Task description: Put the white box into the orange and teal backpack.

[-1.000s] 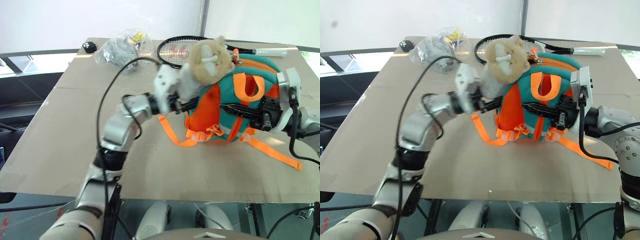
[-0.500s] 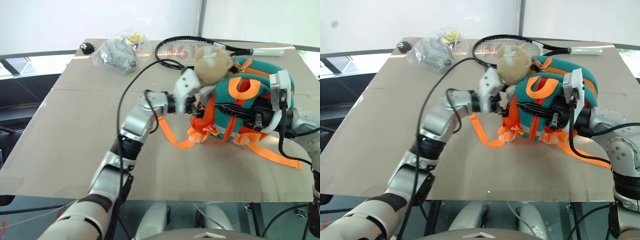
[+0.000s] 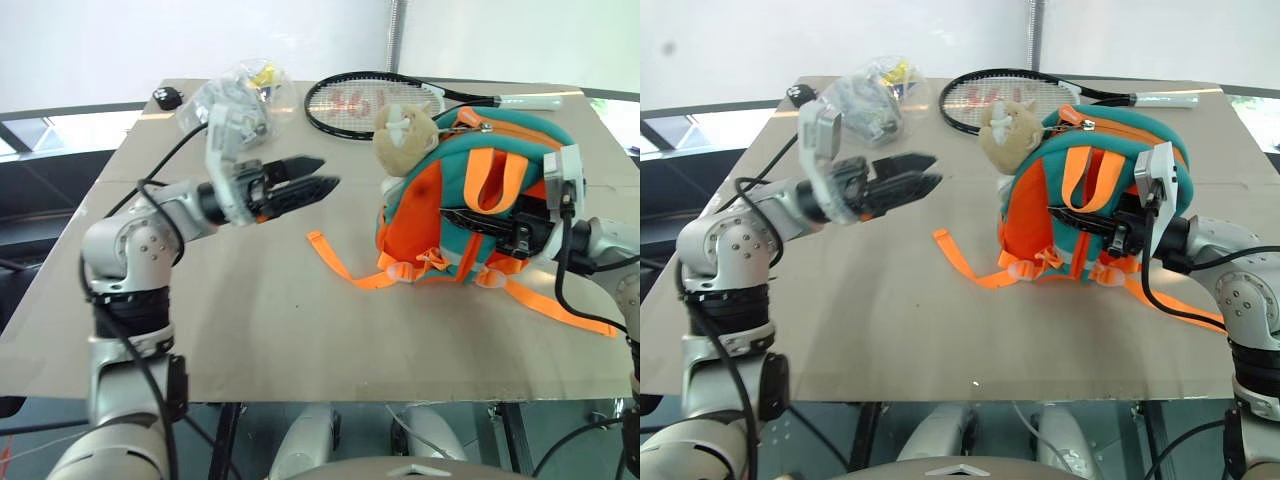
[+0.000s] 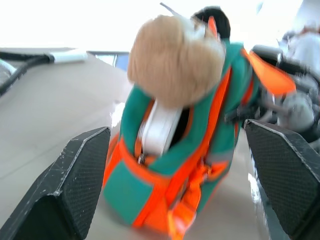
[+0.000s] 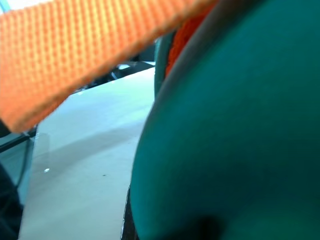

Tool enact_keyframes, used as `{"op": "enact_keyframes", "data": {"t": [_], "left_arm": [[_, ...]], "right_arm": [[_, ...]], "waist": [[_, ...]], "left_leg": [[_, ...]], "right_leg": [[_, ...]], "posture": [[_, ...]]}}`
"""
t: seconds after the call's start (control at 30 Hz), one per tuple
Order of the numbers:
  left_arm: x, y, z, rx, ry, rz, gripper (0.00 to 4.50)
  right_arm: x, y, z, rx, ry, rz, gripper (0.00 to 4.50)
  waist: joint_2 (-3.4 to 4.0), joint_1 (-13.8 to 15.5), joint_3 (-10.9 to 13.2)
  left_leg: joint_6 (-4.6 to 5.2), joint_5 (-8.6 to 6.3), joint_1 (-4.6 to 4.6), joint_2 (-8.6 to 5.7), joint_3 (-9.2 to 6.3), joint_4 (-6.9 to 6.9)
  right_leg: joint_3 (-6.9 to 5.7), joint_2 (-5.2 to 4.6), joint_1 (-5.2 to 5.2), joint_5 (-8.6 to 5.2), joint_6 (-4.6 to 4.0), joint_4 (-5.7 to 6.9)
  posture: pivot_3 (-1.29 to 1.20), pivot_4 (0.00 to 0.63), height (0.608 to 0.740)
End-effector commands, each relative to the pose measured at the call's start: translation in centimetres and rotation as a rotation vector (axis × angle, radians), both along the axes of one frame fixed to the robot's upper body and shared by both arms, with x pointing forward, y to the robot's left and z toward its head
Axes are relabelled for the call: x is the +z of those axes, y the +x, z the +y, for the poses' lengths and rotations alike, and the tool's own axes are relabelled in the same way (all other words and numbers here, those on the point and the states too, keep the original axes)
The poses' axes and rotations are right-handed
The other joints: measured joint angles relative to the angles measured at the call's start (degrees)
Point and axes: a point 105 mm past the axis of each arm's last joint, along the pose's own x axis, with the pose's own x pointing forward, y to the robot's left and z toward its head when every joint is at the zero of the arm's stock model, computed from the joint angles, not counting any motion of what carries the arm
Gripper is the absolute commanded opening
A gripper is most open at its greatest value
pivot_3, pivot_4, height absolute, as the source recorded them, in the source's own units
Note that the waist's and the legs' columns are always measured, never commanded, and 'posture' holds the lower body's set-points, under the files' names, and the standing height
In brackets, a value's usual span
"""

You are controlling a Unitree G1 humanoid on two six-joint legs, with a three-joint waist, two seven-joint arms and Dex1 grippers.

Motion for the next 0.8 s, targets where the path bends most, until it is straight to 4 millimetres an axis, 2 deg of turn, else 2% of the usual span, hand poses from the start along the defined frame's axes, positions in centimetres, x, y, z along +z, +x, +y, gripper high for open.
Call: {"op": "enact_keyframes", "data": {"t": [0.03,0.17,0.33,0.43,0.5,0.53,0.57,0.67,0.73,0.8], "left_arm": [[1.2,-0.1,-3.3,-0.042,-0.017,0.023,4.41],[1.5,1.6,-5.5,-0.017,-0.053,0.126,4.41],[2.5,1.5,-6.7,-0.093,-0.135,0.211,4.41],[2.6,1.3,-7.1,-0.136,-0.165,0.244,3.65],[2.7,1.3,-7.0,-0.137,-0.17,0.249,2.83],[2.8,1.4,-7.0,-0.128,-0.182,0.245,2.56],[3.9,1.8,-6.7,-0.115,-0.243,0.224,2.05],[8.9,2.5,-5.1,-0.091,-0.453,0.14,1.08],[10.6,2.5,-4.6,-0.087,-0.489,0.105,0.42],[12.0,2.1,-4.1,-0.093,-0.519,0.082,0.01]], "right_arm": [[0.4,-1.3,0.1,0.039,-0.006,-0.011,0.0],[-0.1,-1.9,0.1,0.044,-0.031,-0.001,0.0],[-0.4,-2.2,0.0,0.028,-0.045,-0.001,0.0],[-0.4,-2.2,-0.2,0.002,-0.042,-0.006,0.0],[-0.3,-1.9,-0.4,-0.03,-0.036,-0.018,0.0],[-0.2,-1.6,-0.6,-0.055,-0.029,-0.029,0.0],[0.4,-0.7,-0.9,-0.117,0.003,-0.066,0.0],[3.8,1.1,-1.9,-0.218,0.161,-0.168,0.0],[6.7,1.2,-2.2,-0.219,0.29,-0.219,0.0],[9.8,0.9,-2.8,-0.207,0.44,-0.259,0.0]], "waist": [[-0.03,0.08,0.01],[-0.02,-0.37,0.02],[-0.03,-0.3,0.02],[-0.03,0.05,0.02],[-0.03,0.08,0.02],[-0.03,0.04,0.02],[-0.03,0.04,0.02],[-0.13,-0.08,0.17],[-0.09,-0.17,0.22],[0.08,-0.4,0.33]], "left_leg": [[0.0,0.0,-0.01,0.0,0.02,0.03],[0.0,0.0,-0.1,0.08,0.2,0.2],[0.01,0.0,-0.02,0.18,0.33,0.31],[0.01,-0.01,-0.05,0.16,0.24,0.38],[0.01,-0.01,-0.04,0.12,0.17,0.39],[0.01,-0.01,-0.04,0.12,0.17,0.39],[0.0,-0.01,-0.03,0.12,0.17,0.39],[0.0,0.0,-0.08,0.13,0.15,0.41],[0.0,0.0,-0.19,0.11,0.18,0.49],[0.0,0.0,-0.17,0.12,0.31,0.52]], "right_leg": [[0.01,0.0,0.02,0.0,0.0,0.02],[0.11,0.1,0.1,0.0,0.0,0.13],[0.22,0.2,0.21,0.0,0.0,0.13],[0.17,0.2,0.21,0.0,0.0,0.12],[0.12,0.16,0.21,0.0,0.0,0.08],[0.12,0.16,0.2,0.0,0.0,0.06],[0.13,0.16,0.2,0.0,0.0,0.05],[0.1,0.14,0.12,0.0,0.0,0.02],[0.13,0.13,-0.02,0.0,0.0,0.08],[0.24,0.13,-0.01,0.0,0.01,0.13]], "posture": [[0.0,0.15,0.74],[0.0,0.15,0.74],[0.0,0.15,0.74],[0.0,0.15,0.74],[0.0,0.15,0.74],[0.0,0.15,0.74],[0.0,0.15,0.74],[0.0,0.15,0.74],[0.0,0.15,0.74],[0.0,0.15,0.74]]}}
